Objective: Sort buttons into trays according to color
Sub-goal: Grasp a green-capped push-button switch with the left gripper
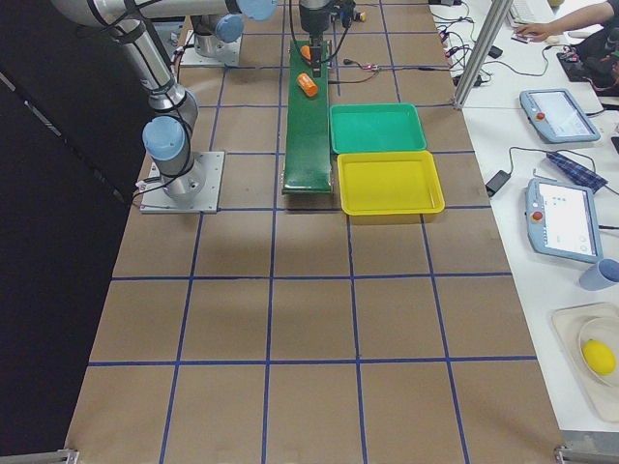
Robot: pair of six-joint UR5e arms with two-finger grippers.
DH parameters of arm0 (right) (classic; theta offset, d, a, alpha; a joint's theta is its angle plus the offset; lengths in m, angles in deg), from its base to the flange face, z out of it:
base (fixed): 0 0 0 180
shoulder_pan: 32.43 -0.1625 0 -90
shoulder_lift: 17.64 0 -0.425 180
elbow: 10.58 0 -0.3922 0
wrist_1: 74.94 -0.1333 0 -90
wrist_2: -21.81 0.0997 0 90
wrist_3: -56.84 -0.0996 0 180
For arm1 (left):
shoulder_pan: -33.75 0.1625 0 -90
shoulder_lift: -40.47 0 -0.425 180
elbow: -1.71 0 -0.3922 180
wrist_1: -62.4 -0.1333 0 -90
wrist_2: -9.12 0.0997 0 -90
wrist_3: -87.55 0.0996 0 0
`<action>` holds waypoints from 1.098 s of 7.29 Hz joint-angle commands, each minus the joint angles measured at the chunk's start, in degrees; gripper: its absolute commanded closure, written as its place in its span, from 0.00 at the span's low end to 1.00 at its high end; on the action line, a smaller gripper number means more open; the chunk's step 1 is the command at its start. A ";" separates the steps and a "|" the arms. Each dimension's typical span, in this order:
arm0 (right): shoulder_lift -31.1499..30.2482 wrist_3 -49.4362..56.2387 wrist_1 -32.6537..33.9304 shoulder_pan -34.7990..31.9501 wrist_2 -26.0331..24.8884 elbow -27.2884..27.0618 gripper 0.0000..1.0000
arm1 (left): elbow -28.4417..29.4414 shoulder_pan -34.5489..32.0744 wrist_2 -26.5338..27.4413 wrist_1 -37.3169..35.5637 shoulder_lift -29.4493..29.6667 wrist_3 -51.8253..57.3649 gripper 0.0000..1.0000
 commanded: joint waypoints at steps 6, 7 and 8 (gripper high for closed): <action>-0.21 -0.09 -0.18 -0.09 0.00 -0.42 0.00 | -0.25 -2.12 0.36 -5.45 -0.28 -0.58 1.00; -0.21 -0.09 -0.18 -0.09 0.09 -0.42 0.00 | -0.33 -2.91 0.71 -0.83 -4.83 -0.58 1.00; -0.21 -0.09 -0.18 -0.09 0.09 -0.42 0.00 | -0.42 -3.87 0.80 5.13 -9.22 -0.93 0.99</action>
